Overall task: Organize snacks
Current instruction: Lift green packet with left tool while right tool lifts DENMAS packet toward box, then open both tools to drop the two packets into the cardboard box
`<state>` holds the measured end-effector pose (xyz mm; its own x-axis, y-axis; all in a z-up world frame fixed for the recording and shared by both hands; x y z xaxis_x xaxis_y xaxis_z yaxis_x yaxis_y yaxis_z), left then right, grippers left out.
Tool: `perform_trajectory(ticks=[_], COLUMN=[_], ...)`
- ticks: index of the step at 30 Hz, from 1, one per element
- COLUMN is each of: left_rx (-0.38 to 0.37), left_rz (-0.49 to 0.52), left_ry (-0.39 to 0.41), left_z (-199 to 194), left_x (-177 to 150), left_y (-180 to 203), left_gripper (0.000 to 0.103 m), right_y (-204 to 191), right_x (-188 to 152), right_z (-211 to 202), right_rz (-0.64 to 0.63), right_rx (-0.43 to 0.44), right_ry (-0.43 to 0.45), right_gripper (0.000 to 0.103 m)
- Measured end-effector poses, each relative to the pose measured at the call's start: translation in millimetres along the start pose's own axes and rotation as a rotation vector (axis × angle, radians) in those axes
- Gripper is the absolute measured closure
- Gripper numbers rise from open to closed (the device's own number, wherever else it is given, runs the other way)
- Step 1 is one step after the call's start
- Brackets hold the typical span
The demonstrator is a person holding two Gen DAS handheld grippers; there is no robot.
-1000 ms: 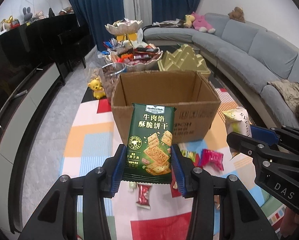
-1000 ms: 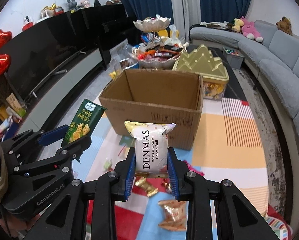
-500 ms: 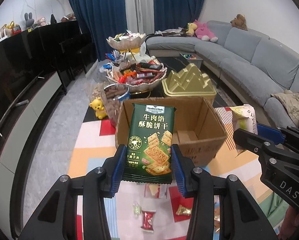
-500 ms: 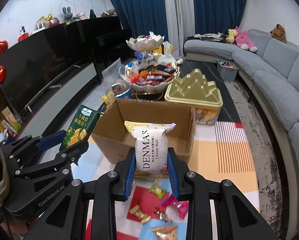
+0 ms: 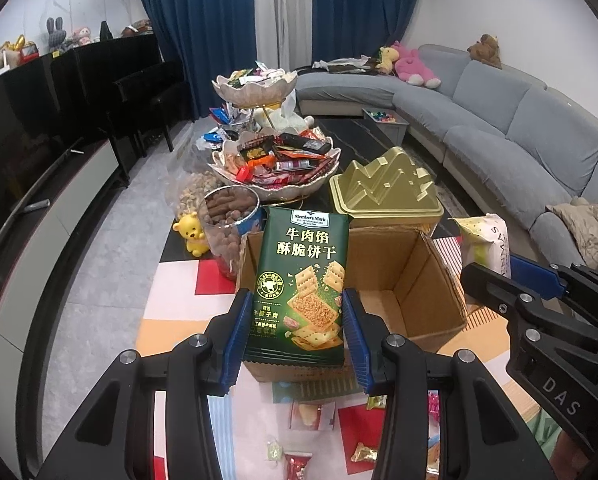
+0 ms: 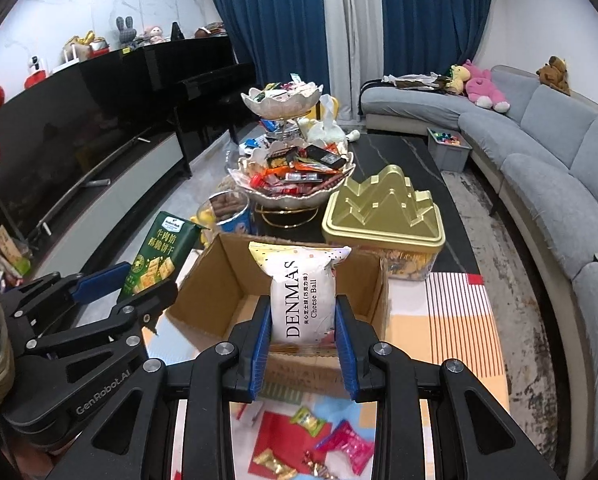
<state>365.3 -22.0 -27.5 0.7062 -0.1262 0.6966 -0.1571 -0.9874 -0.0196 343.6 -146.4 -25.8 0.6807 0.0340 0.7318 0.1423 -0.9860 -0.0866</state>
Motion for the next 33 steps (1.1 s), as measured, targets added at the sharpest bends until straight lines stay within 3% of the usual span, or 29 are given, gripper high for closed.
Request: perform_trajectory(ticks=[22, 24, 27, 31, 33], left_rx=[-0.020, -0.019, -0.002, 0.000, 0.007], left_rz=[0.015, 0.023, 0.015, -0.015, -0.019], left_ry=[-0.077, -0.074, -0.060, -0.065, -0.059], left_z=[56, 54, 51, 49, 47], left_x=[12, 12, 12, 12, 11], left_y=[2, 2, -2, -10, -13], left_gripper=[0.058, 0.051, 0.038, 0.031, 0.027], right_y=[13, 11, 13, 20, 24], right_x=[15, 17, 18, 19, 20], right_z=[62, 61, 57, 52, 49], right_rz=[0.028, 0.012, 0.008, 0.029, 0.043], right_rx=[-0.011, -0.011, -0.025, -0.053, -0.057], right_ry=[-0.092, -0.084, -0.069, -0.057, -0.048], right_gripper=[0.071, 0.069, 0.059, 0.036, 0.032])
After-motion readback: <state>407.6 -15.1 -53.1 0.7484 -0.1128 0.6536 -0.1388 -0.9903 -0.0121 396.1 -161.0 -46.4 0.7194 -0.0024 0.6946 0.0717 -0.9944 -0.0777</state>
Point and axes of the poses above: each gripper's, at about its wrist camera, not at the fingertips, and z roughly the way its jaws point, y to its right, x to its top, the point moved 5 cm from there along z, roughly the way its jaws point
